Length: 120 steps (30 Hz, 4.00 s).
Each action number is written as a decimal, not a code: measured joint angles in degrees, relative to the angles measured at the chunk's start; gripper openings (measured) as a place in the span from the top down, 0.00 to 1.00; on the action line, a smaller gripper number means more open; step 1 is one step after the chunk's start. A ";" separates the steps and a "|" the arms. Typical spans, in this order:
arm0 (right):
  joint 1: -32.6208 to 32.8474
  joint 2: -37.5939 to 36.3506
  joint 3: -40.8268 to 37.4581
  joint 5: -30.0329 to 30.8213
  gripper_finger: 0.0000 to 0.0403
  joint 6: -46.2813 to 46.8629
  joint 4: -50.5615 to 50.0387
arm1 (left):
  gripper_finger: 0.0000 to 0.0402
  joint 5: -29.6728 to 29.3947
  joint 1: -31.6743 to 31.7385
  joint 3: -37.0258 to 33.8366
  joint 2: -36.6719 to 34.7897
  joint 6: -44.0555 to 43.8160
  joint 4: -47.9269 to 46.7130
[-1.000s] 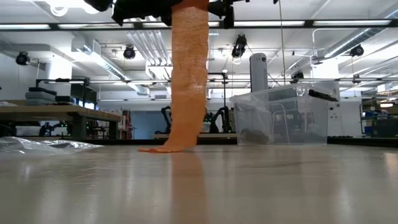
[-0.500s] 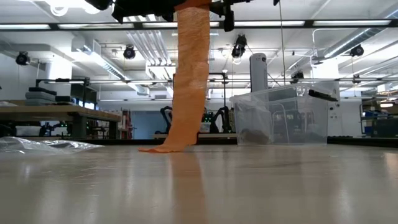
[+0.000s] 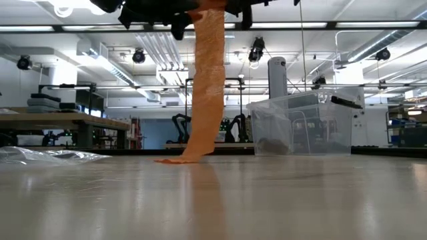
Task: Roll bandage
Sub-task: Roll the orange bandage on the table
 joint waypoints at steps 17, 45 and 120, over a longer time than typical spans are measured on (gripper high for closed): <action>2.61 0.15 0.02 3.96 0.78 -18.83 -1.48 | 0.30 3.36 0.06 2.41 0.18 -0.80 -0.41; 5.73 0.26 0.02 7.42 0.67 8.84 1.89 | 0.91 8.99 0.00 2.80 0.37 14.29 -0.44; 5.03 1.09 0.83 9.27 0.74 -19.81 -1.40 | 0.33 7.34 -0.55 4.83 0.54 12.99 1.43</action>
